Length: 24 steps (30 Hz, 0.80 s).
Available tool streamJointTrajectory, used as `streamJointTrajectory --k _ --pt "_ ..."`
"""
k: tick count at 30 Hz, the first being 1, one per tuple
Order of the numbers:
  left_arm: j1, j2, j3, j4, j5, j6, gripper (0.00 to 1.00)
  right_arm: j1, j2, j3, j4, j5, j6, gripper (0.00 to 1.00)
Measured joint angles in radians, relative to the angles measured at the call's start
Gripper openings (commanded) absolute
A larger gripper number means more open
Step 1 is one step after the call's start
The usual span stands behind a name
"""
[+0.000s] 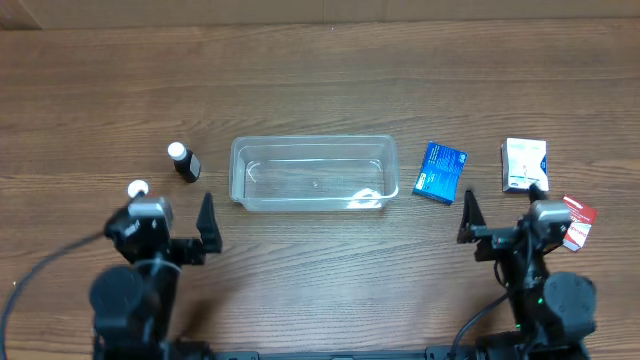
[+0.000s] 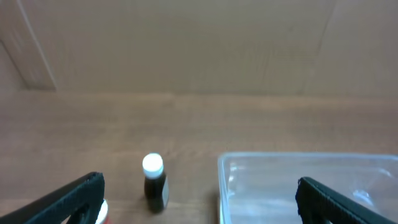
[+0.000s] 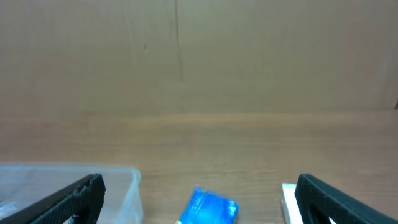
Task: Pack container
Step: 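Move left gripper over the brown bottle and grasp it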
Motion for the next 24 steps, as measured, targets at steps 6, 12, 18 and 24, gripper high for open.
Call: streamJointTrajectory --k 6,12,18,24 --pt "0.000 0.333 0.385 -0.319 0.000 0.001 1.00 0.000 0.307 0.351 -0.285 -0.008 0.006 1.00" --pt "0.000 0.639 0.728 -0.675 0.040 0.037 1.00 0.000 0.620 0.674 -0.597 -0.033 0.007 1.00" --pt "0.000 0.846 0.922 -0.892 0.087 0.056 1.00 0.000 0.848 0.855 -0.737 -0.048 0.015 1.00" --pt "0.012 0.928 0.949 -0.876 0.071 0.034 1.00 -0.042 0.944 0.867 -0.755 -0.060 0.041 1.00"
